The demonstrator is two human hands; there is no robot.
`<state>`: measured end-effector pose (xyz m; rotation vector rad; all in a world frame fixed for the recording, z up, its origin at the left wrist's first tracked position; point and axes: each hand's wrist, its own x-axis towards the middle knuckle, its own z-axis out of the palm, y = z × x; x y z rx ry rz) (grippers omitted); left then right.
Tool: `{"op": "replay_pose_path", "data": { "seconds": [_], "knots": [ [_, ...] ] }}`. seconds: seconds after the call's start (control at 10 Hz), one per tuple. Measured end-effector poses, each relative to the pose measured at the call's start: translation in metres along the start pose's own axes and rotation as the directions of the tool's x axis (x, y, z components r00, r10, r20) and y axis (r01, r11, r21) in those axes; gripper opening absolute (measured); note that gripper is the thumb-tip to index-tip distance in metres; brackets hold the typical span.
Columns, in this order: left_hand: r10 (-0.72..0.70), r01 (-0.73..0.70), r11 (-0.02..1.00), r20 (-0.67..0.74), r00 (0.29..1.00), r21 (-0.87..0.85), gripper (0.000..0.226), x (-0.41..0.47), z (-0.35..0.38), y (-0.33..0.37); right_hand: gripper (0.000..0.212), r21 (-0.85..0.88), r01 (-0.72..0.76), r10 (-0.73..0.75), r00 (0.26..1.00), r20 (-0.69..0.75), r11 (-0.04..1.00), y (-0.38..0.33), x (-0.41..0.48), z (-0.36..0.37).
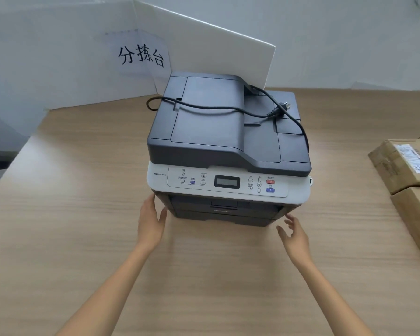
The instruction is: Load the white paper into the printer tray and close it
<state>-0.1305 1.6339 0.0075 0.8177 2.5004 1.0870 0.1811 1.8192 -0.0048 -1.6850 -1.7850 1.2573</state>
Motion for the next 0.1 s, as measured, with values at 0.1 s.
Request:
{"op": "replay_pose_path", "data": {
  "seconds": [0.1],
  "knots": [
    [0.033, -0.036, 0.998, -0.068, 0.997, -0.043, 0.050, -0.0016, -0.0223, 0.0198, 0.028, -0.038, 0.078, -0.076, 0.996, 0.043, 0.996, -0.0092, -0.0093, -0.0184]
  ]
}}
